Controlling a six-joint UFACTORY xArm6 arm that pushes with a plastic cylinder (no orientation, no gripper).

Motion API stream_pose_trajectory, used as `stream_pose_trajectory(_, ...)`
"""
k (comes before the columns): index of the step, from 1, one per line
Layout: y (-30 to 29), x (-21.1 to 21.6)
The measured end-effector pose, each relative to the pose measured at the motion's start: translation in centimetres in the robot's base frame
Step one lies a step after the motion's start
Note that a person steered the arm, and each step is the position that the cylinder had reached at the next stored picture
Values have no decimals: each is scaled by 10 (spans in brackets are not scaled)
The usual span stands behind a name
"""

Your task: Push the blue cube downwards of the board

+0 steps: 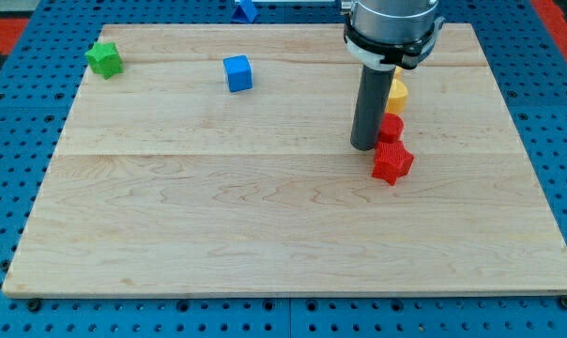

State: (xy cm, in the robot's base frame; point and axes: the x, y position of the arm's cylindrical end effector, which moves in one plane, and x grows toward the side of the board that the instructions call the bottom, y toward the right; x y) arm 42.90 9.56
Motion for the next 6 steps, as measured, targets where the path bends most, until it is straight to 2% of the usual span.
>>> stream_pose_trajectory(2,5,0)
stream_pose_trajectory(3,-52,-11)
stream_pose_trajectory(5,-101,-127)
stream_pose_trajectory(6,-139,-154)
